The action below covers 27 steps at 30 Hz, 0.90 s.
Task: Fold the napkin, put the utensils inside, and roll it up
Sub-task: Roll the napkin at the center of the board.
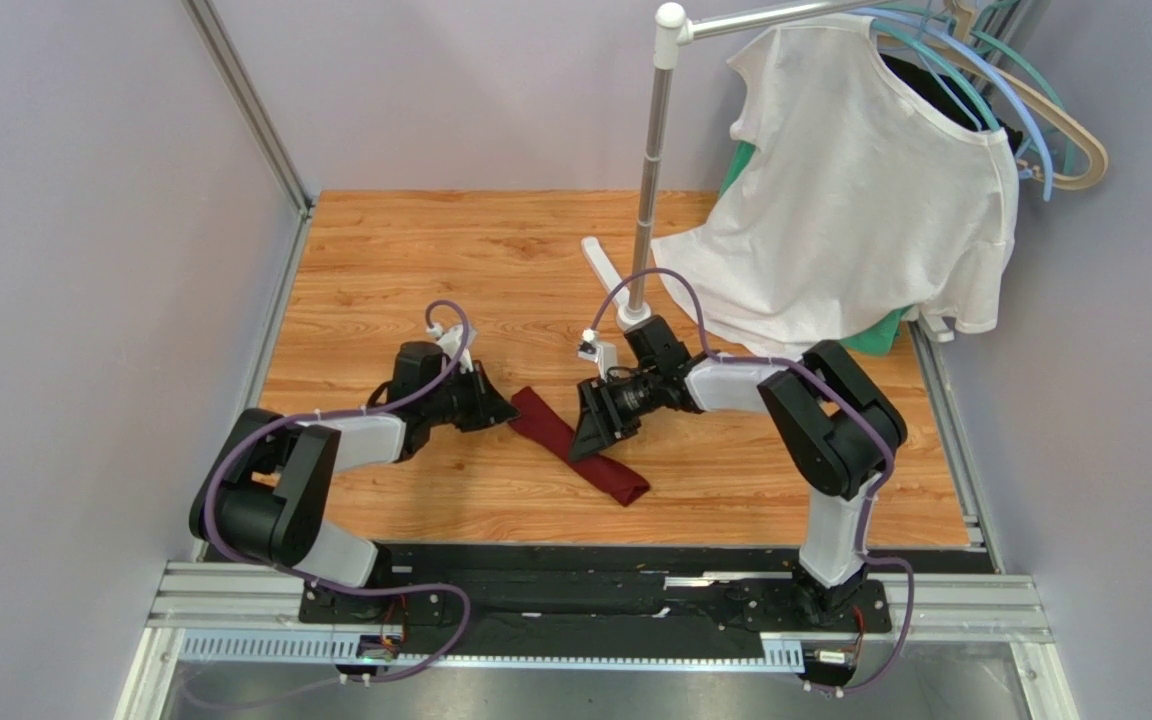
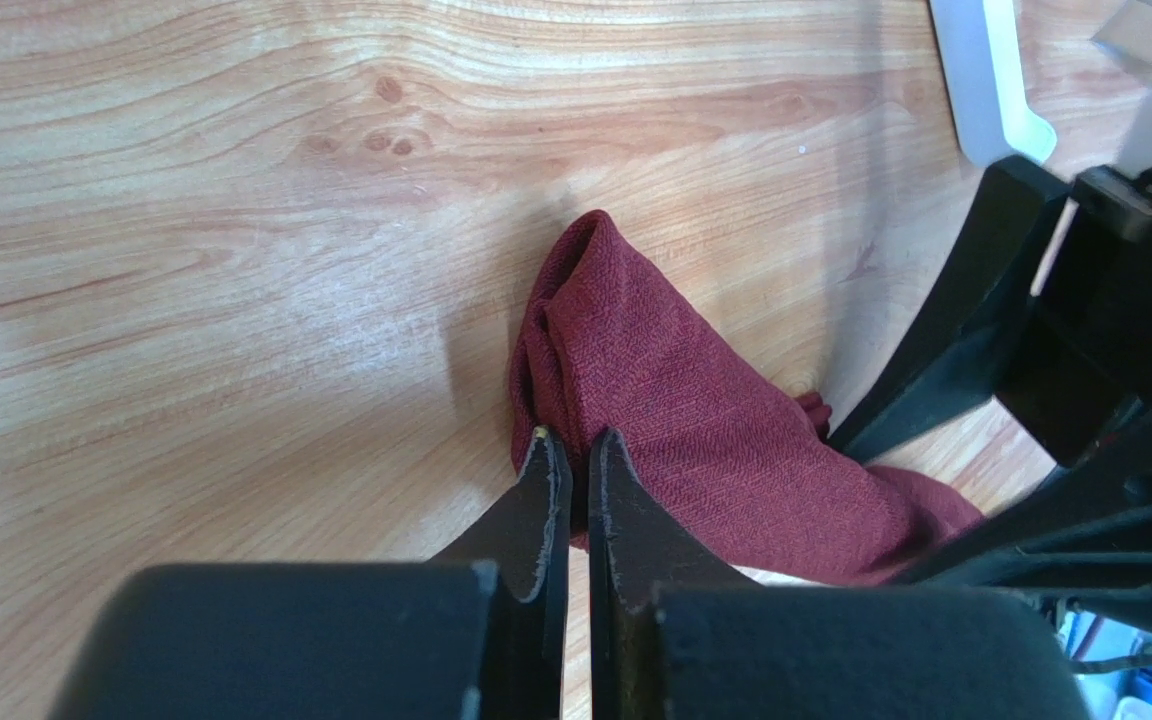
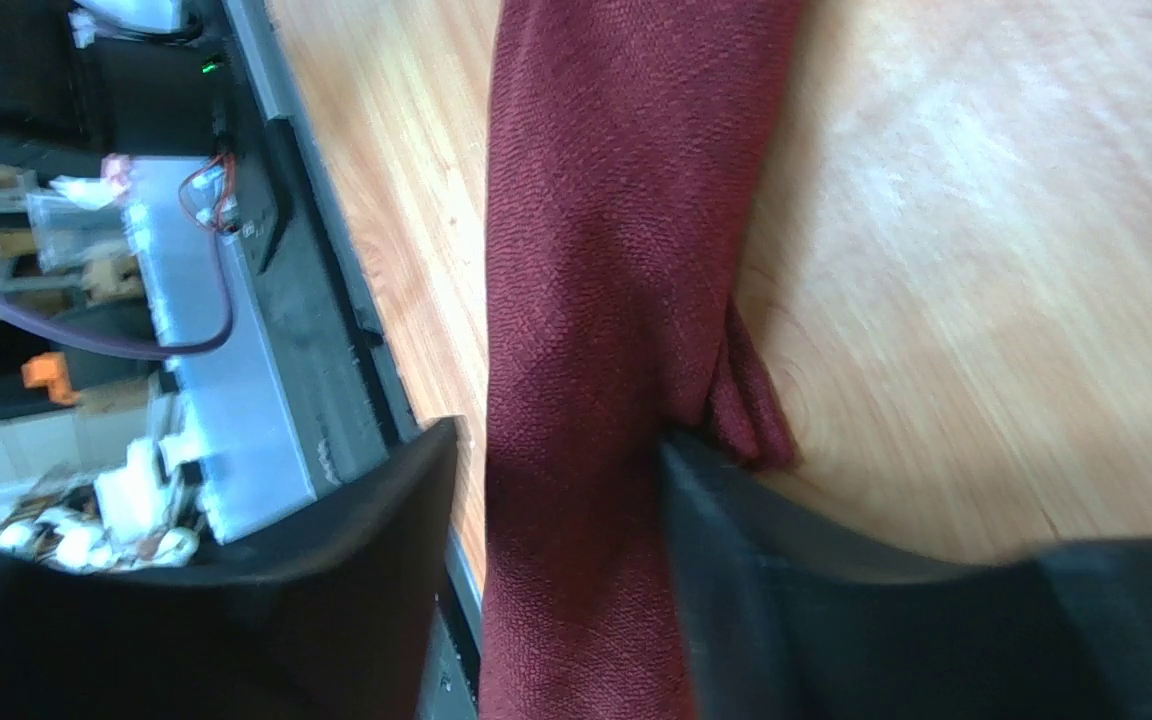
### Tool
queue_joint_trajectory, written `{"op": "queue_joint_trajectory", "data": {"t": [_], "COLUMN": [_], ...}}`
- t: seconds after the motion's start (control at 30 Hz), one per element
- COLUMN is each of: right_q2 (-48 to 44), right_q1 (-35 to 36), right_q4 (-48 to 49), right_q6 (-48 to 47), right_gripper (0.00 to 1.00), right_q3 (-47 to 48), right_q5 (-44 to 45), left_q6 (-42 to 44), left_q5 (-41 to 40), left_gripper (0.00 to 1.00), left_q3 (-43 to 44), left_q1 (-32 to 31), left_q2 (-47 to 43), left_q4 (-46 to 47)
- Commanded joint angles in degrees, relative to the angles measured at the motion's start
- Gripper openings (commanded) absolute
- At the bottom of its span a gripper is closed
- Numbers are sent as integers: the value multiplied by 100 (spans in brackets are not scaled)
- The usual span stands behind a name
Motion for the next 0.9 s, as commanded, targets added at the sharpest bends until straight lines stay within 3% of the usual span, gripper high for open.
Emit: {"op": "queue_joint_trajectory", "data": {"t": [0.0,0.03,0.07,0.1,0.13,0.17,0.33,0.47,0.87], "right_q2": [-572,-887,-1091,-1267,-1608,-1742,-2156,-1885,-1163], "right_q1": [37,46,63,151,238,352,1678,2794,3675], "right_q4": [-626,-671,-689,-811,-890,-987,-1041,-716,224], "right_q6": [-205,-179,-161,-222,-275,-397,-1152,-1655,-2367], "right_gripper": [68,72,86,87,97,98,98,94,80], "right_q3": [-13,-48,-66,-57,-31,30,39,13,-92], "right_q5": [1485,1714,2186,2469,2785,3520,5826,7416,8492], "left_q6": [138,146,146,155,164,164,190,147,67], "left_q5": [149,167,167,167,167,158,88,44,35], "left_gripper": [0,0,0,0,0,0,0,0,0], "left_q3": [96,105,131,166,184,210,456,711,940], "left_q1": [15,15,15,15,15,15,15,15,15], "left_q2": [-24,-24,-24,-33,-42,-51,-25,107,336], "left_q4": [40,14,-65,-109,-144,-258,-828,-1234,-1586]}}
